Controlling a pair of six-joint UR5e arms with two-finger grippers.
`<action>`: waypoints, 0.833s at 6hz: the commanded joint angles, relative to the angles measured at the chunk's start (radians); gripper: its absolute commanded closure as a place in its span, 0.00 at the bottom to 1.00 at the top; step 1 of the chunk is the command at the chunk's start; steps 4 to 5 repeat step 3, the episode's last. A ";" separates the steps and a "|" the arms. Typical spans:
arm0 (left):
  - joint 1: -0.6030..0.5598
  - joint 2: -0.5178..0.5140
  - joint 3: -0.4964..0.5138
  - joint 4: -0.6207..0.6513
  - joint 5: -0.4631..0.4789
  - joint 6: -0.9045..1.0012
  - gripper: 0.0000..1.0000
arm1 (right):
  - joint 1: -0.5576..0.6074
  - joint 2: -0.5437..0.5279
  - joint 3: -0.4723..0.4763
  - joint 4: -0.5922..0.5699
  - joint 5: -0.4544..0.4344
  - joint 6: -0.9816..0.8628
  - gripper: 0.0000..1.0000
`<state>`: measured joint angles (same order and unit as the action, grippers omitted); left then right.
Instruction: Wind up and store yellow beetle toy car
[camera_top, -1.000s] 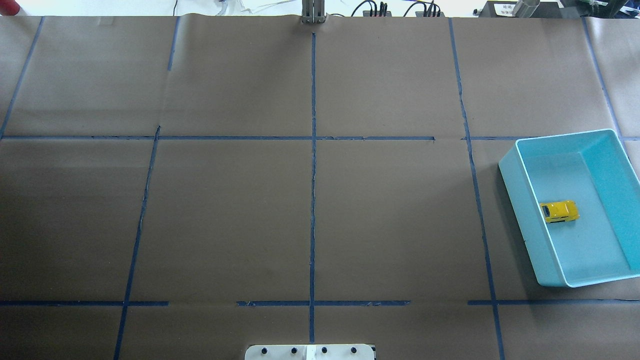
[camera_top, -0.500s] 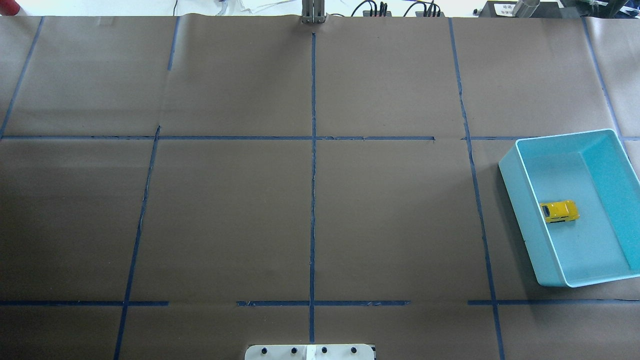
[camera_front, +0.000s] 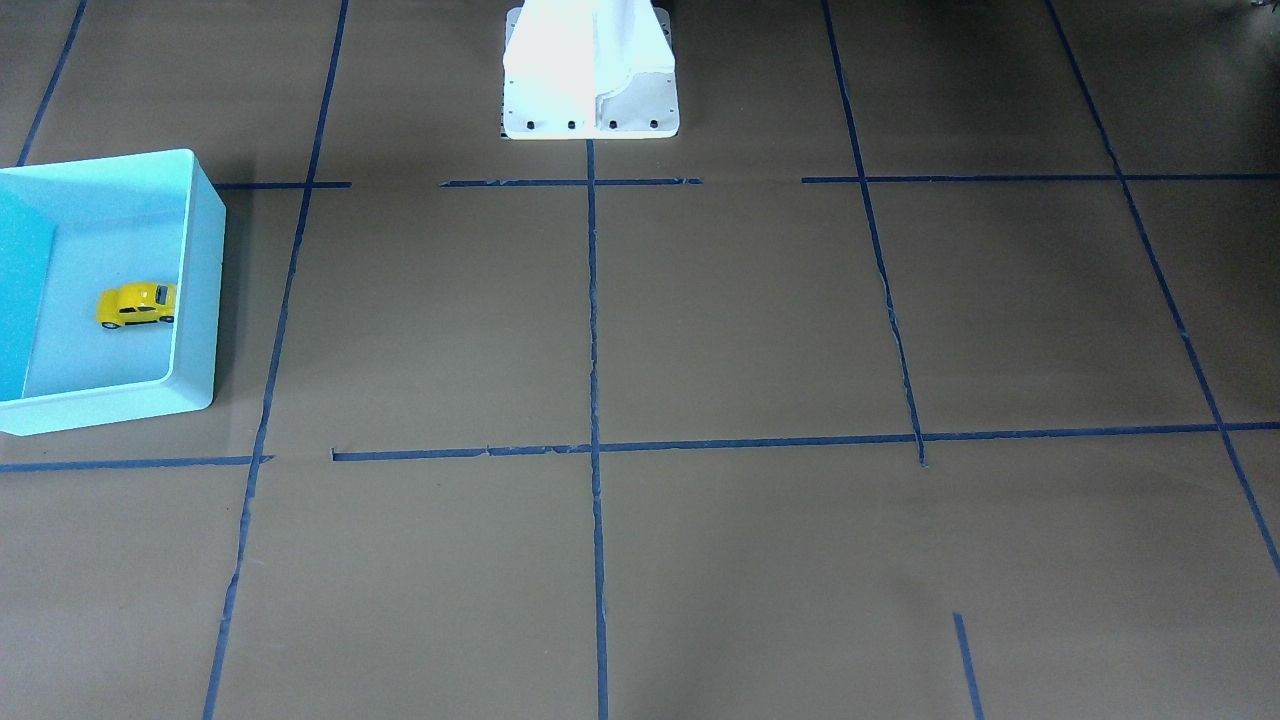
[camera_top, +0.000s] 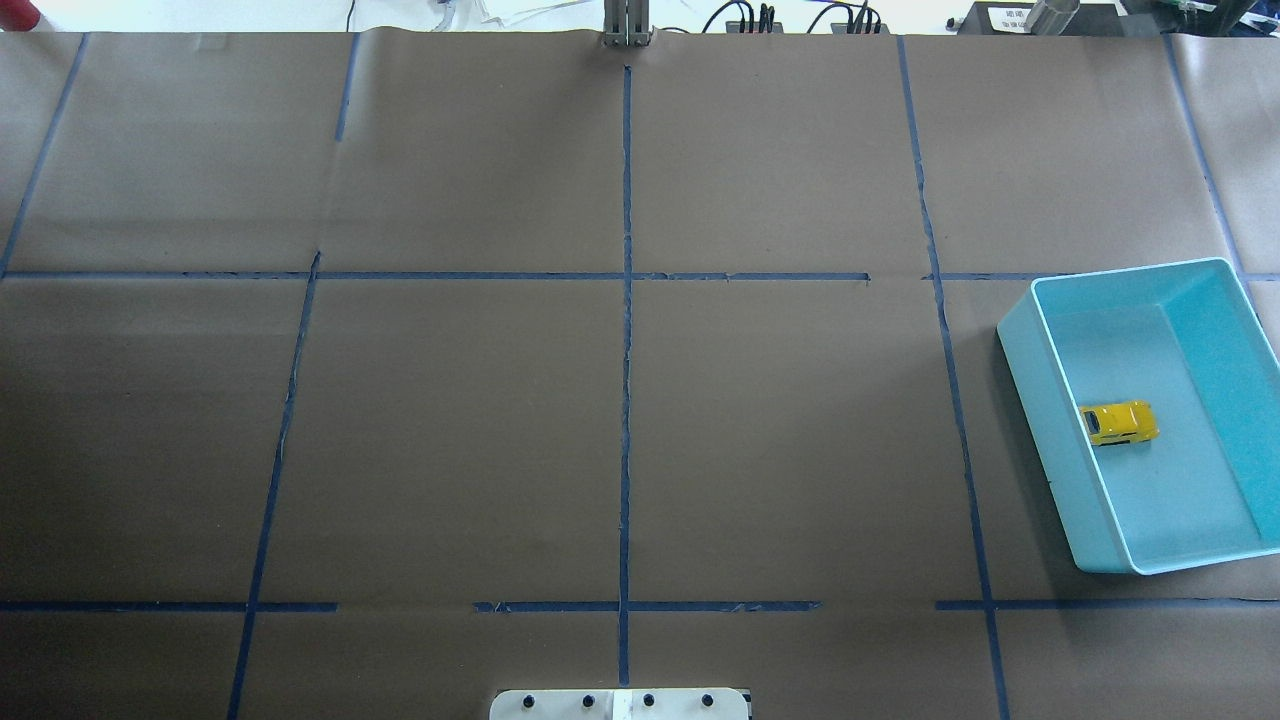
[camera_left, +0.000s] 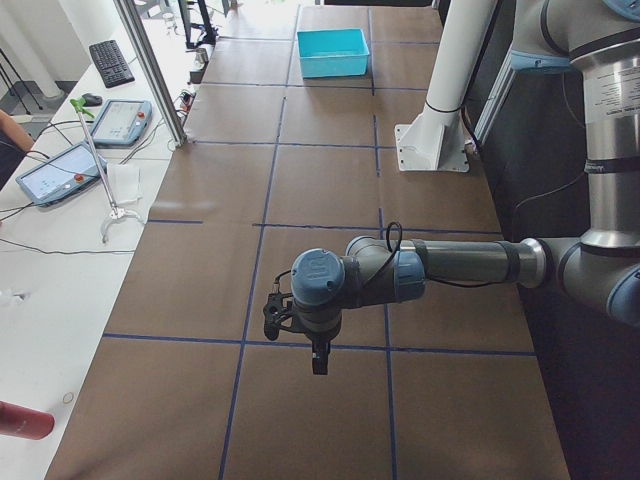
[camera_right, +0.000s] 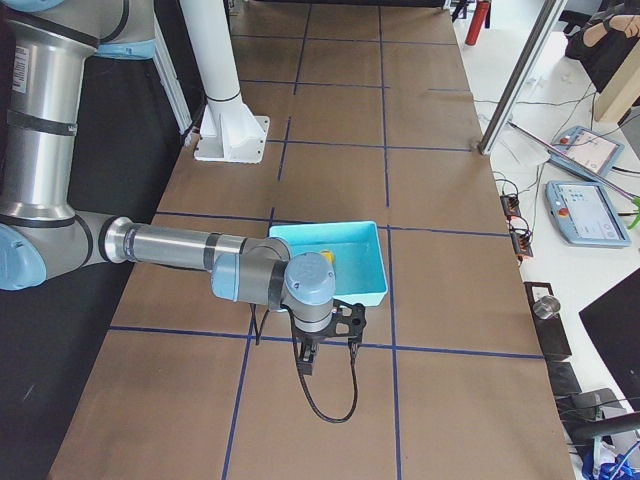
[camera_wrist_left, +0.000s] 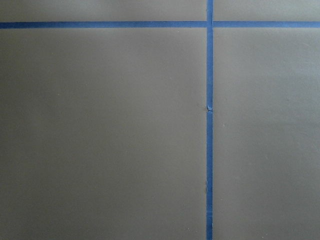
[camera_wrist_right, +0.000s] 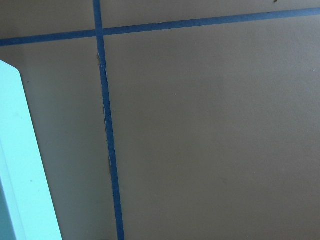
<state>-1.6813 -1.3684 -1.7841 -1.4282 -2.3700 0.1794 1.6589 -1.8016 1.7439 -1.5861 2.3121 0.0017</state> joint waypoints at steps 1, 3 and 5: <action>0.000 -0.001 0.000 0.000 0.000 -0.001 0.00 | 0.001 0.001 -0.003 0.000 0.004 0.000 0.00; 0.000 -0.014 0.023 -0.003 0.000 -0.001 0.00 | 0.002 0.001 -0.004 0.000 0.004 0.000 0.00; 0.000 -0.014 0.023 -0.003 0.000 -0.001 0.00 | 0.002 0.001 -0.004 0.000 0.004 0.000 0.00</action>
